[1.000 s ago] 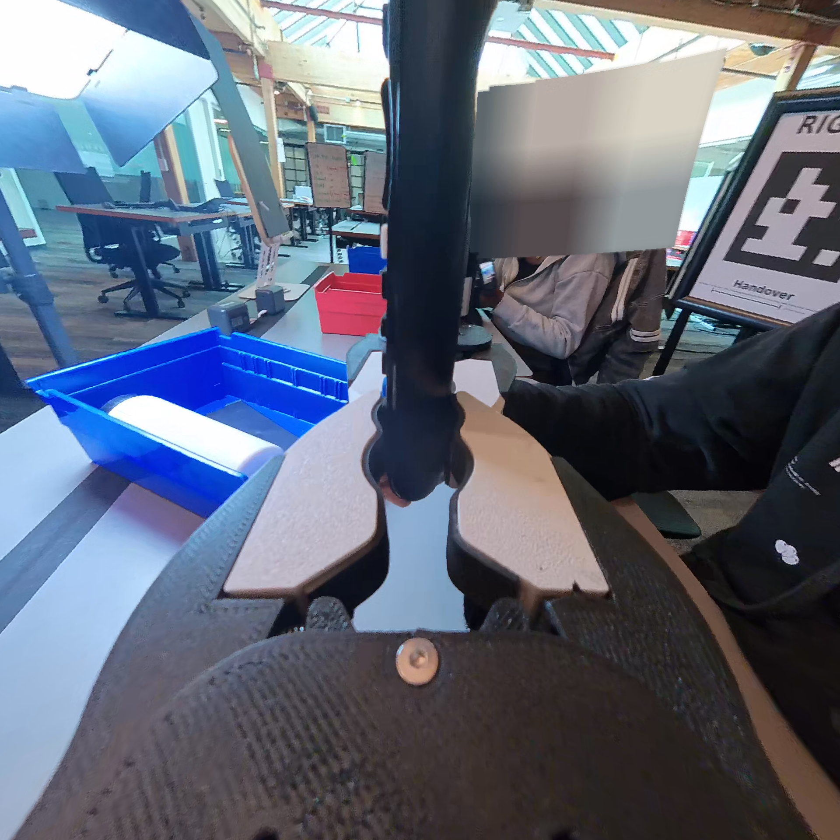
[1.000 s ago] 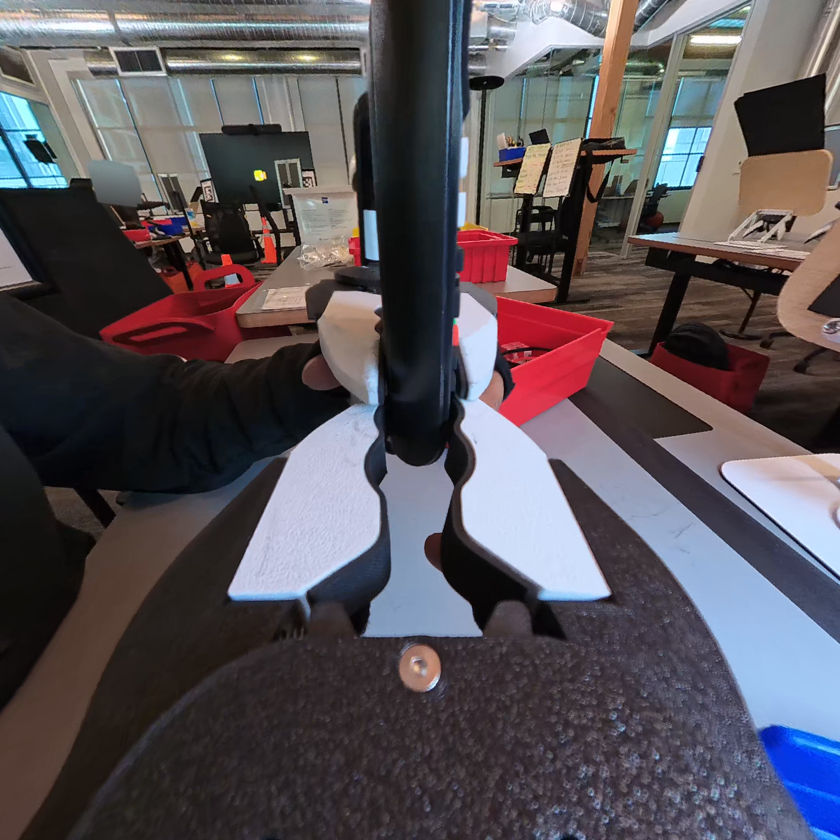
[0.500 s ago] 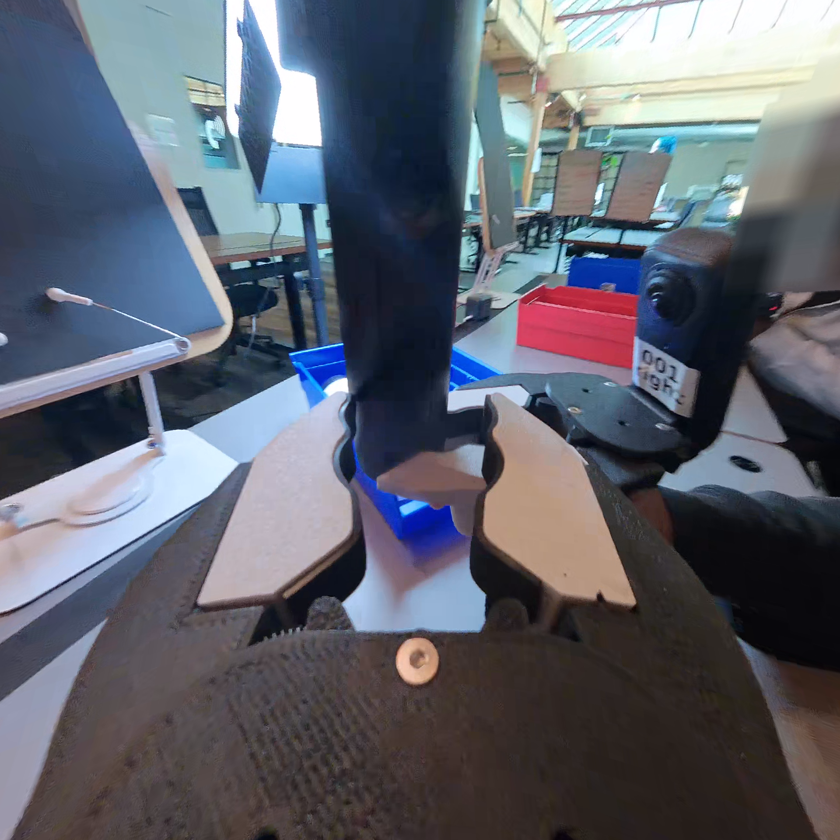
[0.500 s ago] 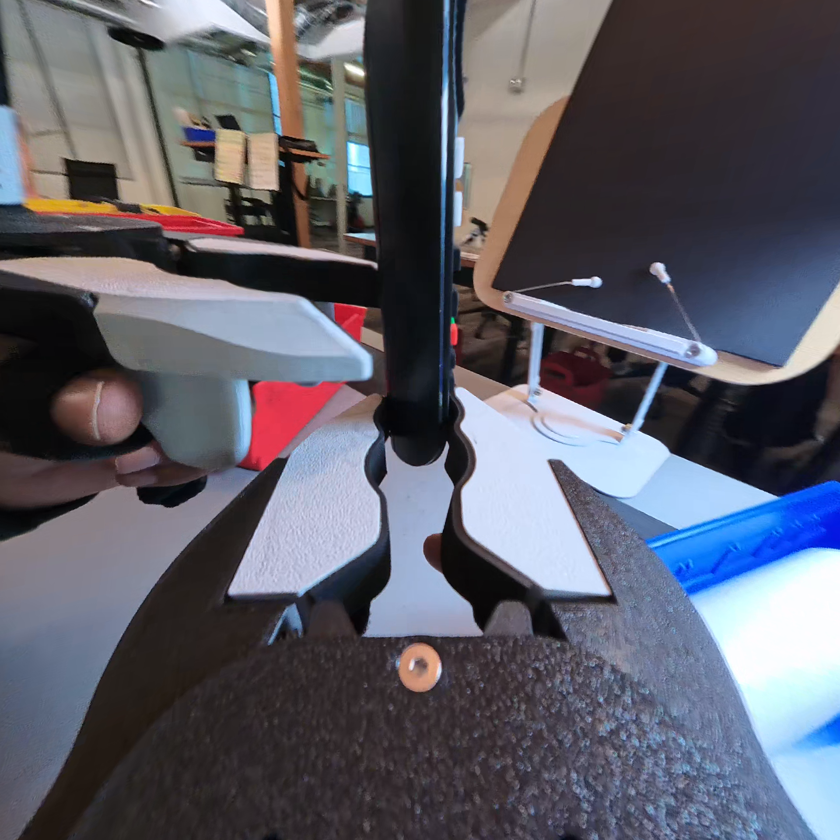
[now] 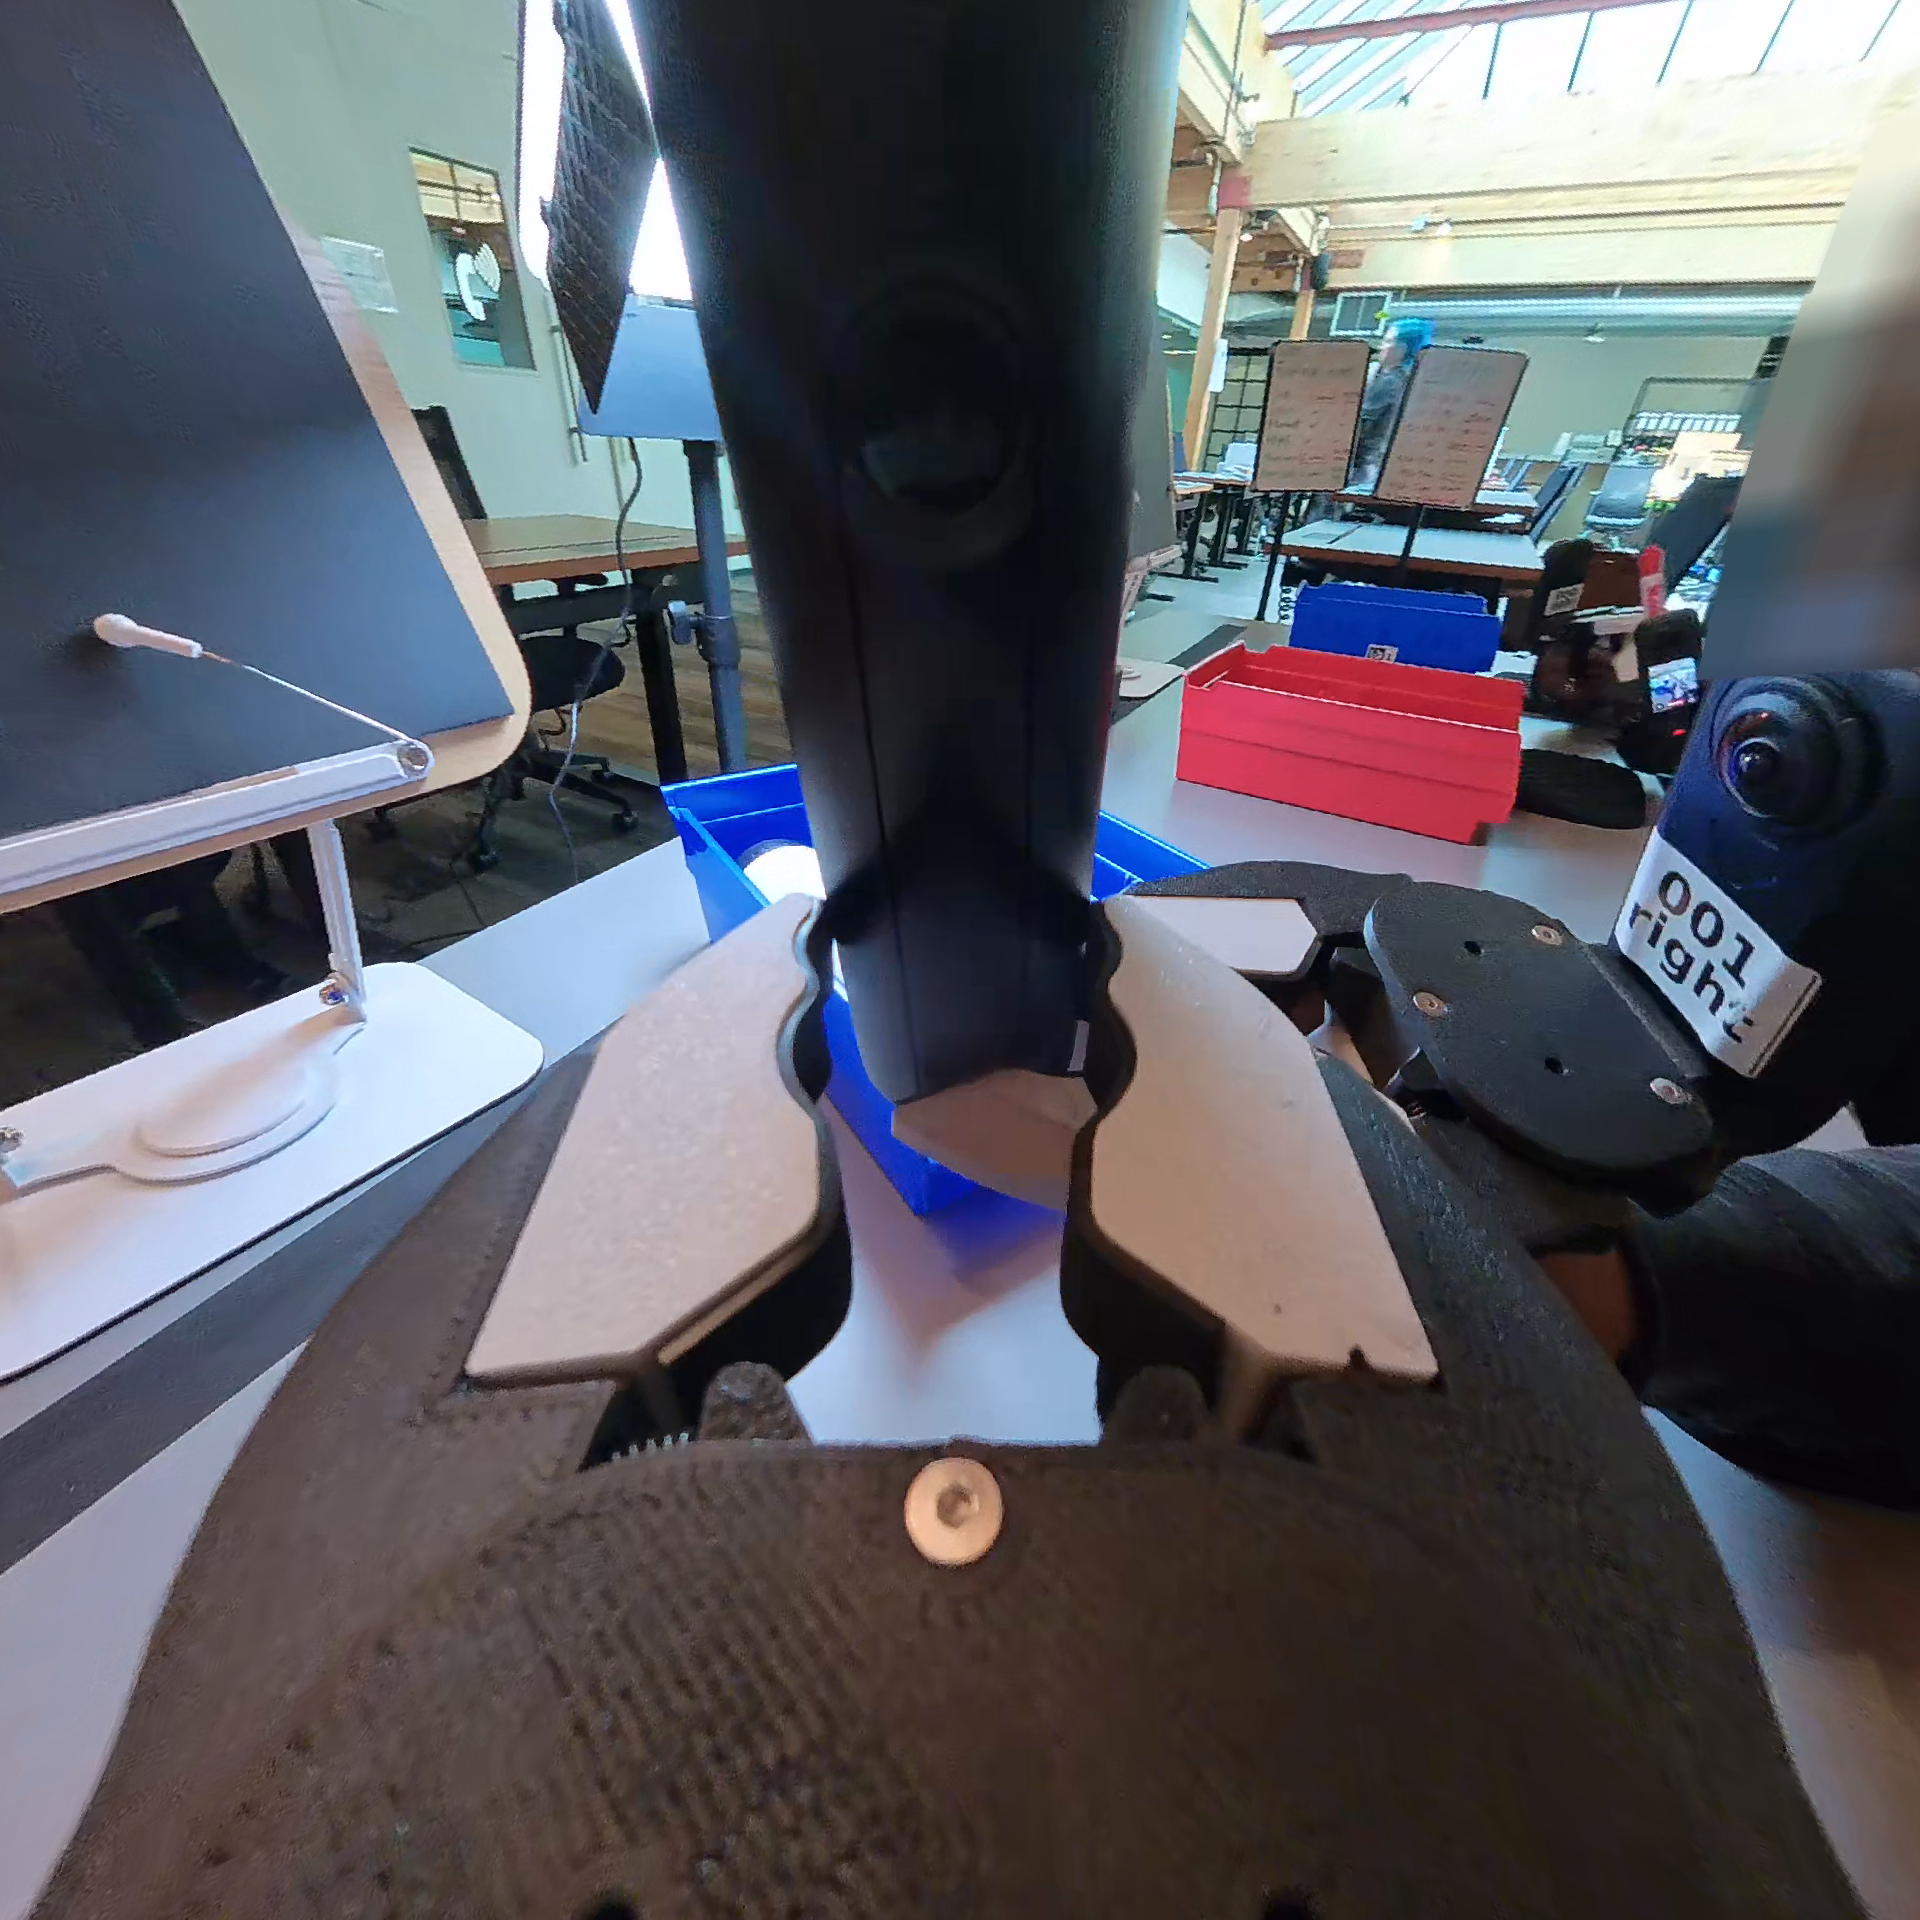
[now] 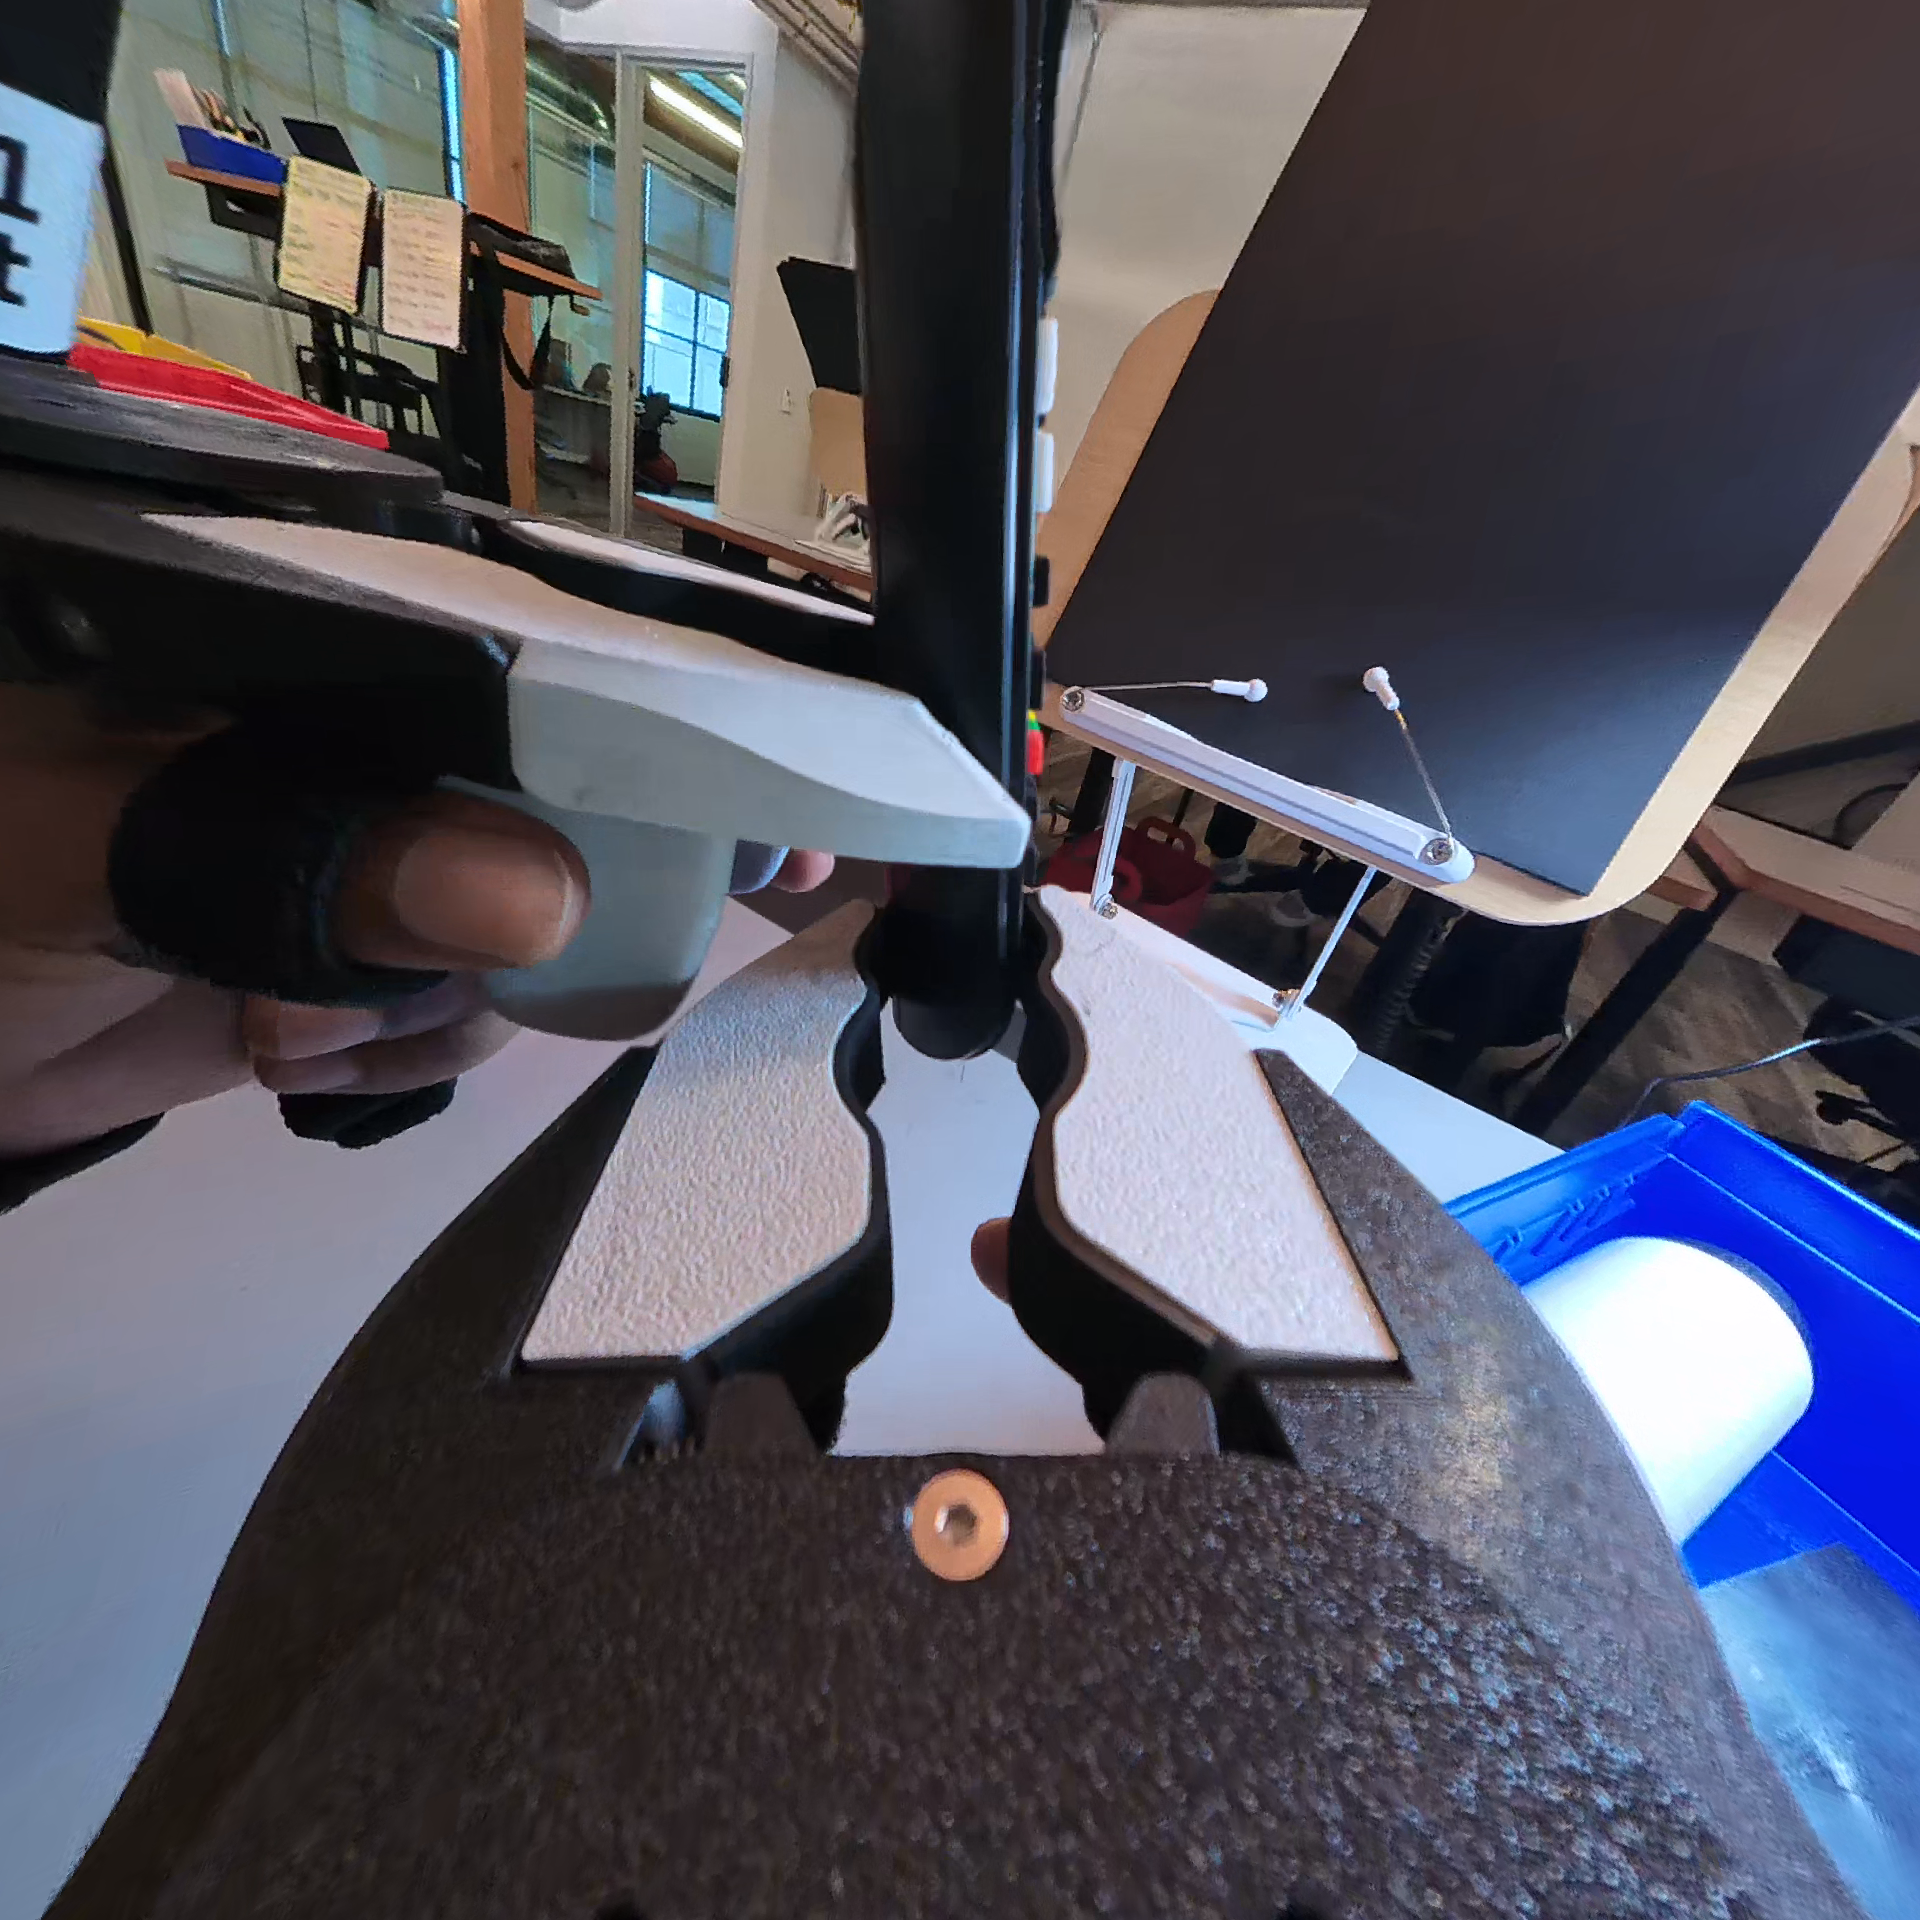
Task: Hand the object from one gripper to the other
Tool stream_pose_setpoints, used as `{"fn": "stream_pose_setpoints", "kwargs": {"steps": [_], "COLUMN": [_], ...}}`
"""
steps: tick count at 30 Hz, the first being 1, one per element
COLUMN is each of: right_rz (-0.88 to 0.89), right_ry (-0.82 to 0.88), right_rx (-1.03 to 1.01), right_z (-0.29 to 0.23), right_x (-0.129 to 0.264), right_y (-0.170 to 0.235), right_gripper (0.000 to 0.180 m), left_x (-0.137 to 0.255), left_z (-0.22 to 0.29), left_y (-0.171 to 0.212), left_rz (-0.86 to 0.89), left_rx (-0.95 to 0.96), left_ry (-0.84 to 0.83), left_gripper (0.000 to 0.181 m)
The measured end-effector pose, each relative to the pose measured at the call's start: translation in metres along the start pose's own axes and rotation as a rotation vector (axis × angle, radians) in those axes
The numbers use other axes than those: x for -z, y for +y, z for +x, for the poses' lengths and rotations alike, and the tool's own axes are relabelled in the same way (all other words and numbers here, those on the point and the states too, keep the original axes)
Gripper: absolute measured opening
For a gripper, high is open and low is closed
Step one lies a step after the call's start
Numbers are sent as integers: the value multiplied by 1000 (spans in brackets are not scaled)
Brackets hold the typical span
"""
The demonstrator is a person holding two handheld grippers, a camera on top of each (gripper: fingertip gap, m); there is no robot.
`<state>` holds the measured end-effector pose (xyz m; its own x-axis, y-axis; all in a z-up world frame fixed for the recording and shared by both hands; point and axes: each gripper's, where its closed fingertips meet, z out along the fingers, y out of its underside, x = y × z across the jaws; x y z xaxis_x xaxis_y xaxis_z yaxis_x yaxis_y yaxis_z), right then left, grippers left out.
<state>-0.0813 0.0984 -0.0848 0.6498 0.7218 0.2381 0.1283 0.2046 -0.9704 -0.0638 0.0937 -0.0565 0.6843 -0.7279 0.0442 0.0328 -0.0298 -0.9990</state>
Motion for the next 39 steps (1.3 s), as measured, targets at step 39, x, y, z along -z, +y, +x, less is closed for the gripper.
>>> {"fn": "stream_pose_setpoints", "kwargs": {"steps": [39], "right_rz": [138], "right_ry": [-495], "right_rx": [-46], "right_z": [5], "right_x": [43], "right_y": [-62], "right_gripper": [46], "left_x": [28], "left_z": [31], "left_y": [-9], "left_rz": [-130], "left_rx": [-58], "left_ry": [349], "left_gripper": [55]}}
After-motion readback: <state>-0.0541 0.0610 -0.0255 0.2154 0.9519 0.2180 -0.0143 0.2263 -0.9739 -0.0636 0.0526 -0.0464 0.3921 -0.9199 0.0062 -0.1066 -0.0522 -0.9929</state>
